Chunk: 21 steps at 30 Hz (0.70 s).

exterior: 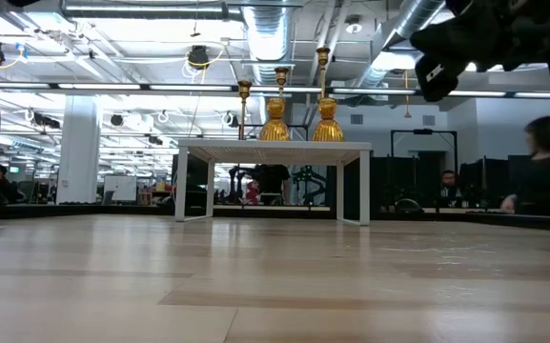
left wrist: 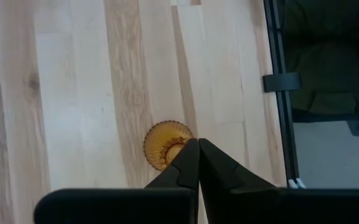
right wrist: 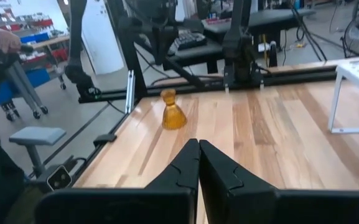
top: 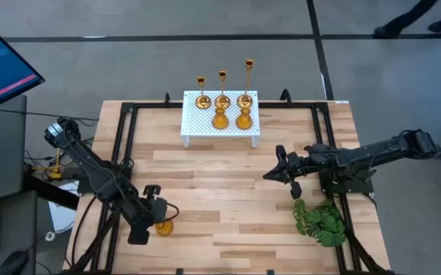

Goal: Pick & Place candle stick holders
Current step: Put the orange candle holder on the shelf

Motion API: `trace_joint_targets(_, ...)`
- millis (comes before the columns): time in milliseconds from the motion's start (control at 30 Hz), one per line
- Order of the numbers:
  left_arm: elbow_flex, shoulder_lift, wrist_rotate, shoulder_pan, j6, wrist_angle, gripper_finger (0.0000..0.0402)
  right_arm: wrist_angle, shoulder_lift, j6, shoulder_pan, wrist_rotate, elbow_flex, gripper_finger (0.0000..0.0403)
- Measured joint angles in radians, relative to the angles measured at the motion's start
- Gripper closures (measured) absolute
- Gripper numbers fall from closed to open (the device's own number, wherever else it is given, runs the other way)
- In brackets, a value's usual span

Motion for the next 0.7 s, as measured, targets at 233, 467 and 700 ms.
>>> trace_joint_targets(233,0.0,0.009,0.007,0.0,0.0,-0.006,0.0399,-0.043,0.0,-0.002,-0.001,0.0,0.0,0.0403)
trace_joint_targets(467,0.0,0.01,0.032,0.0,-0.006,-0.005,0.0383,-0.046,0.0,-0.003,-0.001,0.001,0.0,0.0403)
trace_joint_targets(700,0.0,0.069,0.032,0.001,-0.028,-0.006,0.0346,-0.046,0.0,-0.002,-0.001,0.002,0.0,0.0403)
